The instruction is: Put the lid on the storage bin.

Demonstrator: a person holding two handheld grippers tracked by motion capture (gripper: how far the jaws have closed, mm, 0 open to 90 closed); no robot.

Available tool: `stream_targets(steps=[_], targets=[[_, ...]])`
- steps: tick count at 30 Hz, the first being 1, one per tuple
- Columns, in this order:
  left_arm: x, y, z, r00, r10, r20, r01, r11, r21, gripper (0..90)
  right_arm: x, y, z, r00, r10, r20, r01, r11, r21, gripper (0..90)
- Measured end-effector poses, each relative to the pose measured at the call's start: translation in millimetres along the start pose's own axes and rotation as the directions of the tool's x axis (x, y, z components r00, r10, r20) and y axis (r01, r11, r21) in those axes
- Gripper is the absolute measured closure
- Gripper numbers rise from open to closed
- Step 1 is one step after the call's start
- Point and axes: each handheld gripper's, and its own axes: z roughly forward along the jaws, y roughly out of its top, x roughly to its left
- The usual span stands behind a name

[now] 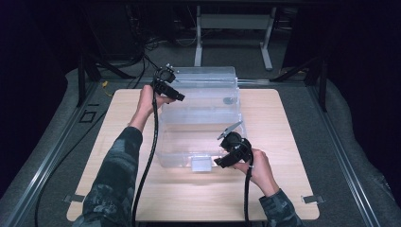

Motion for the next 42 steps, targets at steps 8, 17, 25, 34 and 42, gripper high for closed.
stream_targets(steps=[8, 17, 25, 34, 42], targets=[[-3.0, -2.4, -2.2, 0.9992, 0.014, 0.036, -0.013, 0.9997, -0.021, 56.4, 1.2, 0.1, 4.7, 0.9983, 0.041, 0.041, -0.040, 0.999, -0.026, 53.6], [-1.4, -5.9, -3.3, 0.9977, 0.006, 0.067, -0.004, 0.9994, -0.033, 63.7, 8.8, -2.5, 7.7, 0.9933, 0.021, 0.114, -0.015, 0.998, -0.055, 53.9], [-6.2, -5.6, -3.6, 0.9974, 0.041, 0.060, -0.039, 0.9989, -0.024, 69.3, 8.9, -11.7, 15.9, 0.9958, 0.065, 0.065, -0.054, 0.986, -0.156, 54.3], [-13.6, -4.8, -8.9, 0.9965, 0.060, 0.059, -0.058, 0.9979, -0.028, 72.7, 12.5, -11.2, 16.8, 0.9919, 0.079, 0.100, -0.063, 0.985, -0.158, 52.5], [-19.1, -7.3, -15.2, 0.9956, 0.068, 0.064, -0.064, 0.9962, -0.058, 74.3, 13.6, -11.4, 17.2, 0.9908, 0.079, 0.110, -0.061, 0.985, -0.160, 51.9]])
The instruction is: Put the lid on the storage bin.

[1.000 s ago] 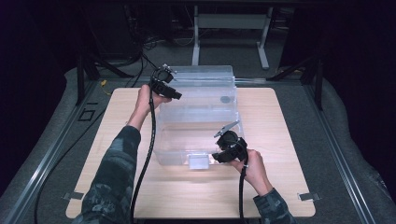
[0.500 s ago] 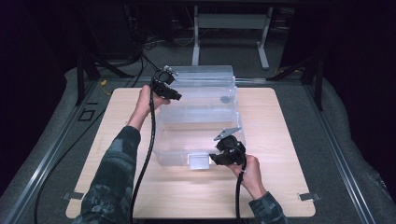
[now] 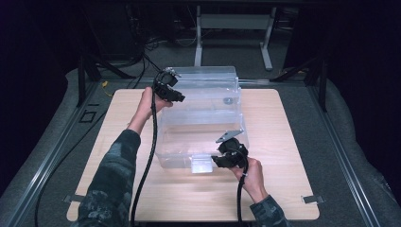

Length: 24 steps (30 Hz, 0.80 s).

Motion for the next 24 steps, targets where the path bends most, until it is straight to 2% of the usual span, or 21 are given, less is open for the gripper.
stream_targets(steps=[3, 9, 16, 21, 24], targets=[[-1.7, -0.3, -1.8, 0.9999, 0.013, -0.002, -0.013, 0.9999, 0.004, 75.2, 0.2, -0.3, -0.2, 1.0000, -0.001, 0.001, 0.001, 1.000, 0.001, 51.5], [-2.8, -1.5, -5.8, 0.9999, 0.009, 0.009, -0.009, 1.0000, 0.002, 76.0, 1.2, -0.6, -0.2, 0.9999, -0.006, 0.010, 0.006, 1.000, 0.005, 50.4], [-8.1, -0.7, -10.2, 0.9996, 0.028, 0.007, -0.028, 0.9996, -0.002, 77.0, 2.1, -0.4, -0.1, 0.9999, -0.001, 0.014, 0.001, 1.000, 0.006, 50.0], [-12.3, -3.7, -15.3, 0.9992, 0.038, 0.008, -0.038, 0.9990, -0.021, 77.3, 2.2, -0.5, 0.0, 0.9999, -0.004, 0.015, 0.003, 1.000, 0.007, 49.8], [-13.3, -6.5, -19.3, 0.9992, 0.033, 0.023, -0.032, 0.9986, -0.042, 77.4, 2.5, -0.6, 0.1, 0.9998, -0.005, 0.018, 0.004, 1.000, 0.005, 49.6]])
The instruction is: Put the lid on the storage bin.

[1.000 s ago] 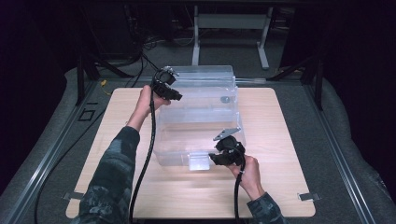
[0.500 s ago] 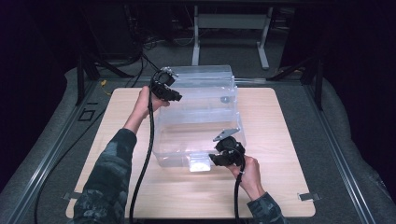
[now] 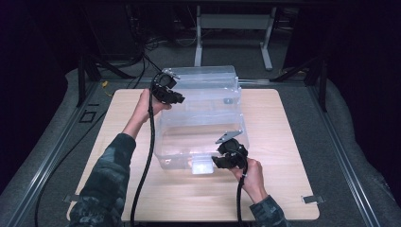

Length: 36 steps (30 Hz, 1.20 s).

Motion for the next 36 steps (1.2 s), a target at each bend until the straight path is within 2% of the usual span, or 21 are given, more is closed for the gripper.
stream_targets(steps=[8, 15, 19, 31, 36], targets=[[-11.6, -4.3, -13.6, 0.9994, 0.034, 0.006, -0.034, 0.9993, -0.016, 78.3, 0.1, 0.2, -0.1, 1.0000, 0.002, -0.001, -0.001, 1.000, 0.004, 49.4], [-21.0, -12.4, -24.7, 0.9989, 0.044, 0.018, -0.043, 0.9978, -0.050, 78.6, 0.2, 0.3, -0.1, 1.0000, 0.002, 0.000, -0.002, 1.000, 0.008, 49.3], [-27.5, -15.3, -28.0, 0.9982, 0.059, 0.009, -0.059, 0.9968, -0.055, 78.9, 0.3, 0.4, -0.1, 1.0000, 0.003, -0.001, -0.003, 1.000, 0.009, 49.1], [-43.9, -26.6, -38.7, 0.9944, 0.104, 0.023, -0.102, 0.9929, -0.061, 79.1, 0.5, 0.3, -0.3, 1.0000, -0.003, 0.000, 0.003, 1.000, 0.013, 49.0], [-50.2, -31.2, -41.1, 0.9935, 0.113, 0.016, -0.112, 0.9916, -0.065, 78.9, 0.3, 0.4, -0.3, 1.0000, -0.003, -0.007, 0.003, 1.000, 0.014, 49.0]])
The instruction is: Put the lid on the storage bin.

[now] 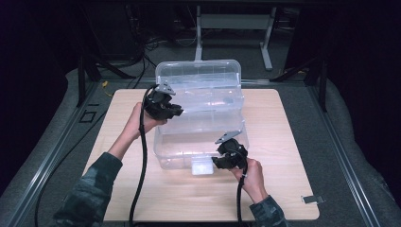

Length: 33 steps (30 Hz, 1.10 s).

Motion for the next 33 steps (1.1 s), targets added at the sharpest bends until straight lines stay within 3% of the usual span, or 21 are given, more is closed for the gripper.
stream_targets(steps=[5, 17, 33], targets=[[-11.1, -2.2, -2.5, 0.9988, 0.021, -0.044, -0.021, 0.9997, 0.011, 78.5, -0.3, 0.8, -0.1, 1.0000, 0.004, -0.002, -0.004, 1.000, 0.008, 49.0], [-18.1, -14.8, -7.6, 0.9989, -0.014, -0.046, 0.012, 0.9991, -0.040, 77.6, -0.6, 0.7, 0.0, 1.0000, 0.003, -0.003, -0.003, 1.000, 0.005, 49.0], [-27.5, -17.2, -8.4, 0.9974, -0.003, -0.071, 0.000, 0.9994, -0.034, 76.9, -2.8, 0.3, 0.6, 0.9997, 0.000, -0.023, 0.000, 1.000, 0.002, 49.1]])
